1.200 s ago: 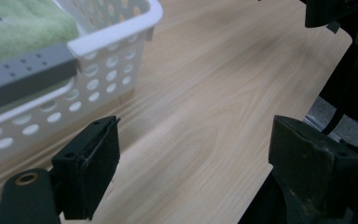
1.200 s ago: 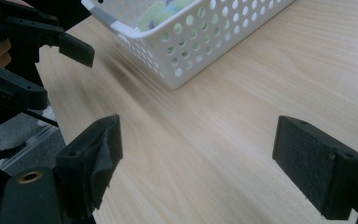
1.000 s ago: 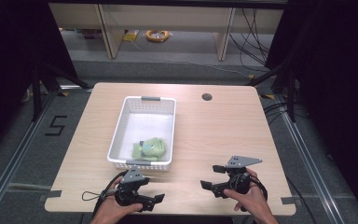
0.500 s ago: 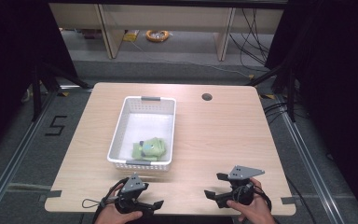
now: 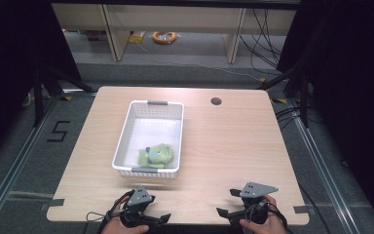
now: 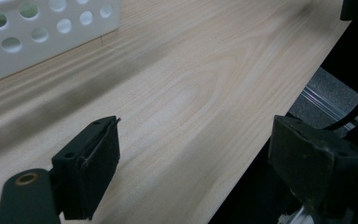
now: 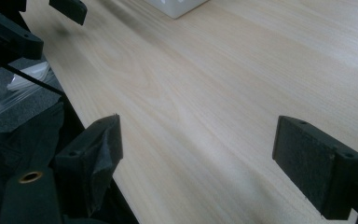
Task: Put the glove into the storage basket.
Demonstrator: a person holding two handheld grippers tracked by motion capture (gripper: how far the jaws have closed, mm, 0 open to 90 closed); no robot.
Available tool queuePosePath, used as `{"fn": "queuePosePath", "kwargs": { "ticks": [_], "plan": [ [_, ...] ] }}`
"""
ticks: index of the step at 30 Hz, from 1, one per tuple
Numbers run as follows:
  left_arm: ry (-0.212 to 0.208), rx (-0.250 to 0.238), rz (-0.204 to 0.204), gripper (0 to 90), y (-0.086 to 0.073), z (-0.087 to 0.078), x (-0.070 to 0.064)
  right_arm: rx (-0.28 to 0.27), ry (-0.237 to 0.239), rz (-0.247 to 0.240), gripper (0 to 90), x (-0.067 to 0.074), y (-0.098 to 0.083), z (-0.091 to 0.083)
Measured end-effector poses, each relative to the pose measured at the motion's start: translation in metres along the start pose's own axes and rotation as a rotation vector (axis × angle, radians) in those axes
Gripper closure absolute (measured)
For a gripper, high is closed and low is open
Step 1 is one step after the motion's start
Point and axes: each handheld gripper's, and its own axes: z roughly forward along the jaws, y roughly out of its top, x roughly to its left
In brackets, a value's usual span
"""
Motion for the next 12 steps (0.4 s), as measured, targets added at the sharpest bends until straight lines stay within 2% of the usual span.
{"fn": "queuePosePath", "kwargs": {
  "ticks": [1, 2, 3, 4, 5, 7, 8, 9, 12],
  "plan": [
    [0.004, -0.006, 0.020, 16.1, 0.0001, 0.0002, 0.0006, 0.008, 0.010, 0.034, 17.0, 0.0027, -0.0010, -0.0002],
    [0.004, -0.005, 0.018, 16.1, 0.0001, 0.0004, 0.0005, -0.007, 0.000, 0.000, 17.0, 0.0001, -0.0012, 0.0002],
    [0.006, -0.002, 0.015, 16.1, 0.0000, 0.0006, 0.0008, -0.005, -0.003, -0.006, 17.0, -0.0006, -0.0013, 0.0002],
    [-0.004, 0.004, 0.000, 16.1, 0.0001, 0.0005, 0.0002, -0.004, -0.003, -0.005, 17.0, -0.0007, -0.0013, 0.0004],
    [-0.008, 0.013, 0.002, 16.1, 0.0005, -0.0001, 0.0006, -0.002, 0.008, -0.007, 17.0, -0.0014, -0.0013, 0.0009],
    [-0.003, 0.012, 0.004, 16.1, 0.0005, 0.0000, 0.0005, 0.001, -0.004, -0.008, 17.0, -0.0016, -0.0013, 0.0008],
    [0.002, 0.001, 0.021, 16.1, 0.0005, 0.0002, 0.0005, 0.004, -0.003, -0.002, 17.0, -0.0013, -0.0013, 0.0008],
    [0.003, 0.001, 0.020, 16.1, 0.0006, 0.0004, 0.0004, 0.002, -0.012, -0.013, 17.0, -0.0018, -0.0013, 0.0007],
    [0.001, 0.003, 0.020, 16.1, 0.0005, 0.0008, 0.0007, 0.000, -0.007, 0.000, 17.0, -0.0027, -0.0016, 0.0008]
  ]
}}
